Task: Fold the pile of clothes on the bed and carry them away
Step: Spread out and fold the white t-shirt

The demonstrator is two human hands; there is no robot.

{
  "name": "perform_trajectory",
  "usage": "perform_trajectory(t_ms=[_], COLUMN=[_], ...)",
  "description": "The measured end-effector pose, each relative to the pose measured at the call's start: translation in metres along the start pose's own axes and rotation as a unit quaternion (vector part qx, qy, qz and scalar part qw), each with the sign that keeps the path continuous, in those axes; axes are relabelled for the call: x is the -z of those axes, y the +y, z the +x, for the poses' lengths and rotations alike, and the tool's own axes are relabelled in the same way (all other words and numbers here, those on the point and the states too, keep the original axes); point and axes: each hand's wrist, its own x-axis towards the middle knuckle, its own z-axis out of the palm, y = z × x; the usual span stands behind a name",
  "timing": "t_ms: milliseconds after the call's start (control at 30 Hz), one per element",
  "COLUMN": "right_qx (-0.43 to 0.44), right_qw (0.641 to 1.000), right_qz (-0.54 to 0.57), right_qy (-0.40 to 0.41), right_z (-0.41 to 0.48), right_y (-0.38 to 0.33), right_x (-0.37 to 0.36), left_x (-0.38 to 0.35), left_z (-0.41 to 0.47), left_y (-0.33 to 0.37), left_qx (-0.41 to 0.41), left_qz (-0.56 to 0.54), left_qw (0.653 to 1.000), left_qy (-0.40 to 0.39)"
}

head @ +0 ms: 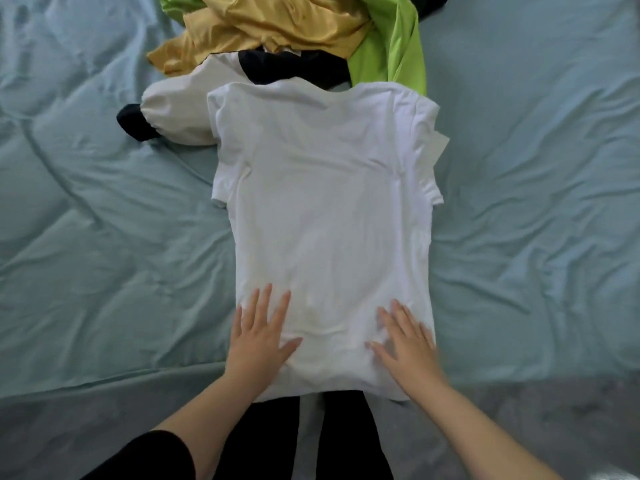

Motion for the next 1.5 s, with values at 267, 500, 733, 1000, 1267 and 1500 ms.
perform_trajectory(t_ms=[267, 500, 733, 1000, 1267, 1500], right_qx=[-0.312, -0.280, -0.249, -0.254, -0.271, -0.213], right_qw=[0.899, 0.874, 0.792, 0.588, 0.594, 0.639], right_qz=[0.303, 0.392, 0.553, 0.768, 0.753, 0.733], right_qy=[0.053, 0.062, 0.065, -0.012, 0.077, 0.091], right_z=[-0.046, -0.061, -0.076, -0.067, -0.077, -0.097], right_y=[0.043, 0.068, 0.076, 0.065, 0.077, 0.091], right_x=[-0.016, -0.036, -0.036, -0.033, -0.028, -0.018], left_x=[-0.018, -0.034, -0.034, -0.043, -0.039, -0.025], left_z=[-0.042, -0.077, -0.099, -0.104, -0.115, -0.132], left_y=[-0.017, -0.026, -0.029, -0.040, -0.041, -0.064], left_qx=[0.324, 0.290, 0.311, 0.349, 0.382, 0.407], left_qz=[-0.380, -0.456, -0.607, -0.634, -0.578, -0.565], left_qw=[0.866, 0.841, 0.732, 0.688, 0.707, 0.702], left_qy=[-0.015, 0.005, -0.005, 0.061, 0.139, 0.151])
